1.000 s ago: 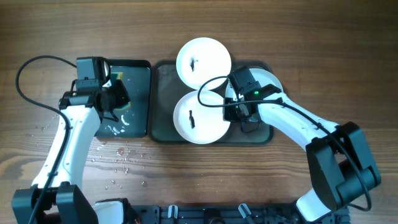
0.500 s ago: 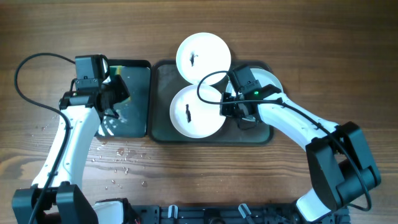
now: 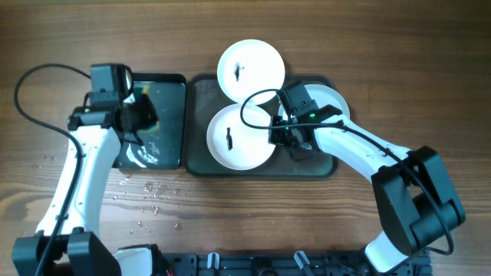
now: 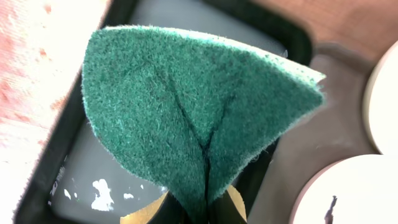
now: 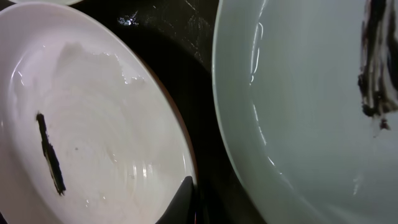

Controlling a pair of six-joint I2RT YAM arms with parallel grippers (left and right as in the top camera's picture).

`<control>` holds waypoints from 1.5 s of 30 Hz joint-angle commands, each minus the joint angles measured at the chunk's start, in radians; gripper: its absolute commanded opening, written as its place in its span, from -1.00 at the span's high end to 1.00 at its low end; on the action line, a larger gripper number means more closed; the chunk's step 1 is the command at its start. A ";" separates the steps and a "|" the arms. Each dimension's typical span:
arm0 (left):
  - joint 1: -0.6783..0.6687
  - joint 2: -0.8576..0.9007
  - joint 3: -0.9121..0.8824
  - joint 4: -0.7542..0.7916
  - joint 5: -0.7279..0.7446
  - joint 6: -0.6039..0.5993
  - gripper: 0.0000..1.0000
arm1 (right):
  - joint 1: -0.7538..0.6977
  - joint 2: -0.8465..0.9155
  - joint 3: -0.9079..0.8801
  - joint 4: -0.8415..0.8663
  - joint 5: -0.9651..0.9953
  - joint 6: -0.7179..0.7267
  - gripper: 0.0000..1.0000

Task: Clean dirty plates on tray and stack at the side
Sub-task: 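Carry the sponge with the left gripper over to the held plate, then scrub the lower plate's dirt with the sponge while right gripper holds it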

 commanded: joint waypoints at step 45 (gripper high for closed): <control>-0.494 0.391 0.138 -0.065 0.150 -0.213 0.92 | 0.008 0.021 -0.005 0.013 -0.036 -0.060 0.92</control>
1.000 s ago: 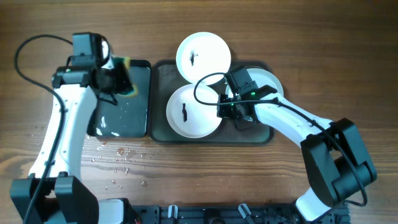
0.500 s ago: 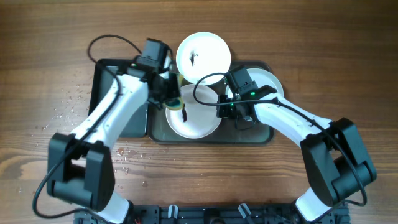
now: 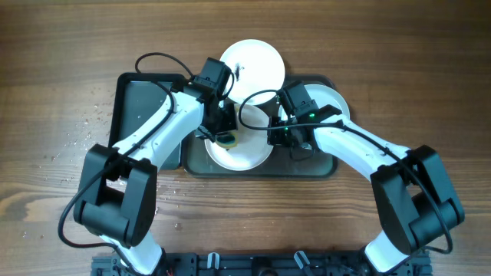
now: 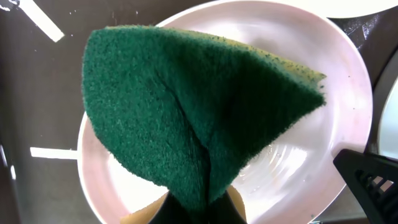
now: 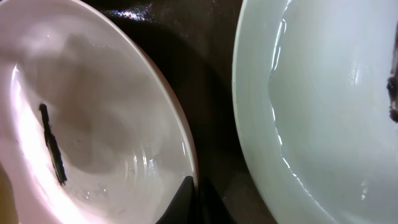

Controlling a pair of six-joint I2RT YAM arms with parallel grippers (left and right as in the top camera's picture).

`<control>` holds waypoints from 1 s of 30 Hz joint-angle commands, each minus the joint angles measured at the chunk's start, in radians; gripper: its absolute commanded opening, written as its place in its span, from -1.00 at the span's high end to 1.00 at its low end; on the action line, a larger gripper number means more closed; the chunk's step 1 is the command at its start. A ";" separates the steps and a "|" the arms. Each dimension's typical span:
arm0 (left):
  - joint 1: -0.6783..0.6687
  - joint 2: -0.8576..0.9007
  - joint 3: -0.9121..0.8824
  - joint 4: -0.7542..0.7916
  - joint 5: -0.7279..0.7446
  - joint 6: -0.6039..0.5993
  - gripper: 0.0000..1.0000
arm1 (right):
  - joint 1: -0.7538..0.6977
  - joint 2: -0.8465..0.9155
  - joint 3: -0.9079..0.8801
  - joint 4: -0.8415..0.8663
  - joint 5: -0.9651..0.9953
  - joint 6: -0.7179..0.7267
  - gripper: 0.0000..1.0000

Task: Clean dirty plates on tray and stack at the side
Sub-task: 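Scrub the lower plate's dirt with the sponge while right gripper holds it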

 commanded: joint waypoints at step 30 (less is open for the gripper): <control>-0.024 0.142 -0.166 0.225 0.049 -0.064 0.92 | 0.034 0.080 -0.005 0.059 -0.029 -0.010 0.91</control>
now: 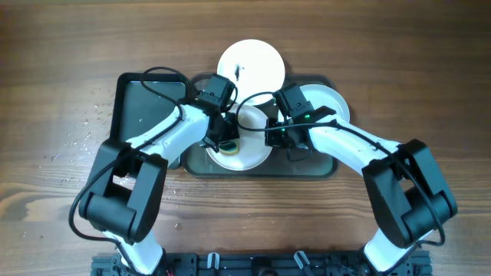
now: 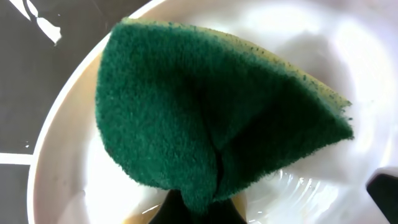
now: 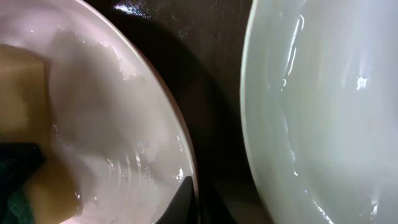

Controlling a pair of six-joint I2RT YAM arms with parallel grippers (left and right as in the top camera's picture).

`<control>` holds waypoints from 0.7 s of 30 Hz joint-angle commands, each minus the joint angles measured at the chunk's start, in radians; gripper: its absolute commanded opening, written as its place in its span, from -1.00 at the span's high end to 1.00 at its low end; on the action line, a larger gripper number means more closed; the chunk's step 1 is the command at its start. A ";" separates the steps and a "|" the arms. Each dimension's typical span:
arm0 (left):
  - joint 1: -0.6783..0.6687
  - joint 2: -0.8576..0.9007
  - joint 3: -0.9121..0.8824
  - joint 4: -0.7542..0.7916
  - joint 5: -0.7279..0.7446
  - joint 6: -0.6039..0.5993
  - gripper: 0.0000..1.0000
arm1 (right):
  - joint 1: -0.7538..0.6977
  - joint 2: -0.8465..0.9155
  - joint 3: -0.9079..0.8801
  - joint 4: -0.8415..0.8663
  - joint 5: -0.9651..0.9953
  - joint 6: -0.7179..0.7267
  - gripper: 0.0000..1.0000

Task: Clean dirty plates on tray and stack at the side
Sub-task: 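Scrub the lower plate's dirt with the sponge while right gripper holds it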

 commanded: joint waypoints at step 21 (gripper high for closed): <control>0.072 -0.189 -0.001 0.084 0.373 0.146 0.92 | 0.019 0.034 -0.005 0.036 -0.043 0.008 0.91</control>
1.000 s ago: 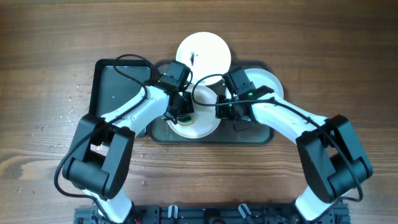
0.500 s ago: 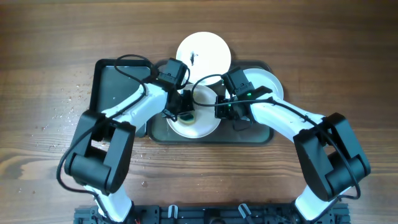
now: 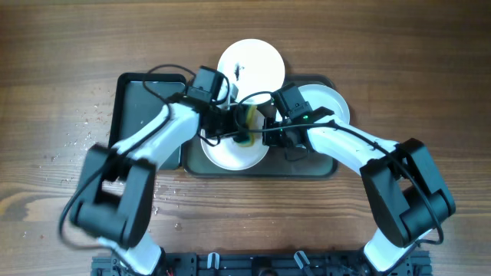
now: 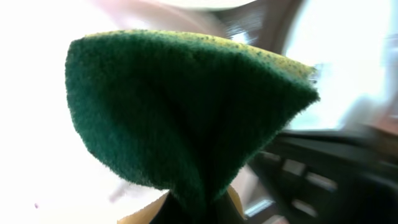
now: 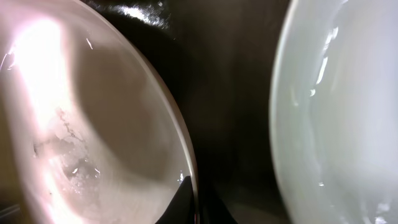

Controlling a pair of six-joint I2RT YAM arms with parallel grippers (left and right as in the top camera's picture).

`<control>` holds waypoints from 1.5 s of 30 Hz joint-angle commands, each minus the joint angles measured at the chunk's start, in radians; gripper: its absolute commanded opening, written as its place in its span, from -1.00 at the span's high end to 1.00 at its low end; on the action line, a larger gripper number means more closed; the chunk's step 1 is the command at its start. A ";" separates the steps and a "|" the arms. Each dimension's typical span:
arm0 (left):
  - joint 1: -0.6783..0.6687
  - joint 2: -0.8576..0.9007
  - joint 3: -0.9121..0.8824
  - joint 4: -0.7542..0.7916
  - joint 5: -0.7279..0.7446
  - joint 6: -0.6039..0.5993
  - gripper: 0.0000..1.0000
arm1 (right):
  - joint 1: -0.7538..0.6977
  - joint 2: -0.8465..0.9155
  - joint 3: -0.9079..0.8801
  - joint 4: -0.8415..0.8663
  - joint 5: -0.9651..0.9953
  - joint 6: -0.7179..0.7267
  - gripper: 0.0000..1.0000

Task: Clean dirty plates on tray and stack at the side
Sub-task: 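Scrub the lower plate's dirt with the sponge while right gripper holds it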

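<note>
The green-and-yellow sponge [image 4: 186, 106] is pinched in my shut left gripper [image 4: 199, 211], and it fills the left wrist view. Overhead, the sponge [image 3: 244, 123] sits over the right part of the front plate [image 3: 226, 153], and the left arm is blurred. My right gripper [image 5: 189, 186] is shut on that plate's right rim, seen overhead as the right gripper [image 3: 278, 138]. The front plate [image 5: 93, 124] looks wet with no dark streak showing. A back plate [image 3: 252, 65] bears a dark mark. The right plate [image 5: 348, 124] lies beside it.
All three plates rest on a dark tray [image 3: 307, 165], the back one overhanging its far edge. A black tray holding water [image 3: 146, 115] stands to the left. Water drops speckle the wooden table [image 3: 115, 192] near the left front.
The sponge has shifted from the left middle of the front plate to its right side, next to the right gripper. The plate's surface now shows wet and unmarked. The right gripper kept its hold.
First the left gripper held the sponge over the water tray while the right gripper clamped the rim of the streaked front plate. Then the sponge hung over that plate, then lay pressed on it. Now the streak no longer shows.
</note>
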 commanded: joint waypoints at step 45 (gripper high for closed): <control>-0.024 0.032 -0.132 0.241 -0.429 0.056 0.92 | 0.010 0.028 -0.003 0.003 -0.029 0.003 0.92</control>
